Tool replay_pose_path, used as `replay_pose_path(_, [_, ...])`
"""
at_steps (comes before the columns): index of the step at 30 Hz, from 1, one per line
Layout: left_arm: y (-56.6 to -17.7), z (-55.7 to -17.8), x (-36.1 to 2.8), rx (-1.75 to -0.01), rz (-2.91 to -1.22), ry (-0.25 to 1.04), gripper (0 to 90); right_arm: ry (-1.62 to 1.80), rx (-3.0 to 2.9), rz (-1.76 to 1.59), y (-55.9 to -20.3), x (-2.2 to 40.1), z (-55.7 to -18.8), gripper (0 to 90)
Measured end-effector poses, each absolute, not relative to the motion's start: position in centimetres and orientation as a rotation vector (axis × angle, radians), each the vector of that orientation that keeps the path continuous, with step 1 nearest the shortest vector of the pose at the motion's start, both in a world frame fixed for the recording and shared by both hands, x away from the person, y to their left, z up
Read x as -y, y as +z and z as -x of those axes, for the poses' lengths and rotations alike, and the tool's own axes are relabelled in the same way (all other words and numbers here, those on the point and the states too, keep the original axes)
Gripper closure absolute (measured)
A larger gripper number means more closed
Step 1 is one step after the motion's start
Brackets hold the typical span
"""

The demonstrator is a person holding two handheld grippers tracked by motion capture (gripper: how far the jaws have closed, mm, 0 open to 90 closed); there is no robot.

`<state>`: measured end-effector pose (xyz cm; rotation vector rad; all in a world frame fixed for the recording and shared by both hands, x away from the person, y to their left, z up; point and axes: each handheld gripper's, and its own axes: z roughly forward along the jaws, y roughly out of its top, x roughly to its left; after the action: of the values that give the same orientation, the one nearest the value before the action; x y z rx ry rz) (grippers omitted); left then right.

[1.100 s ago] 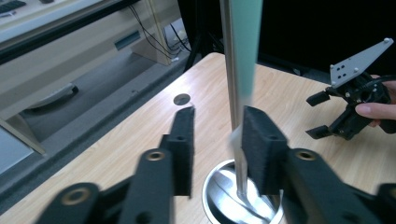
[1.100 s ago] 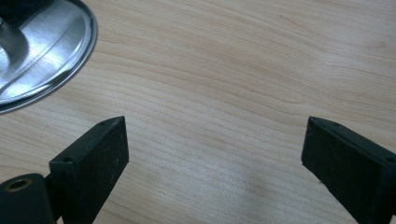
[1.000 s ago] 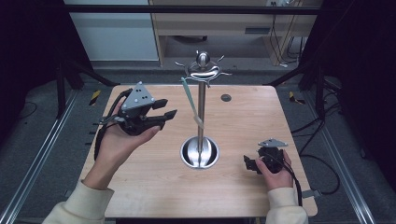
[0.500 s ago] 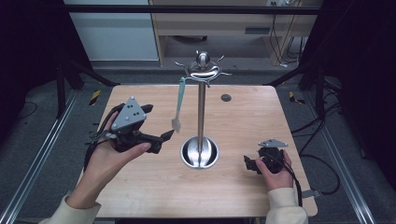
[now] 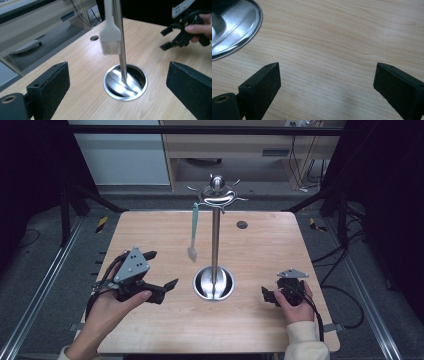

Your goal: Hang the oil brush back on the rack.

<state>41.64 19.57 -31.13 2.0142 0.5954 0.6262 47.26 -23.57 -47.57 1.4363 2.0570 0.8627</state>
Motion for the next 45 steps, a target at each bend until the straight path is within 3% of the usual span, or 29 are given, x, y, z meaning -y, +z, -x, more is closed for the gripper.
replay_pose_path(21, [-38.9, -42.1, -21.3, -0.672, -2.151, 0.593, 4.6, 0.872, -2.060, -1.432, -47.6, 23.5, -47.2, 7.8])
replay_pose_path(45, [-44.3, -43.0, -23.0, -0.769, -2.215, 0.561, 4.9, 0.864, -2.065, -1.436, -47.7, 23.4, -47.2, 7.8])
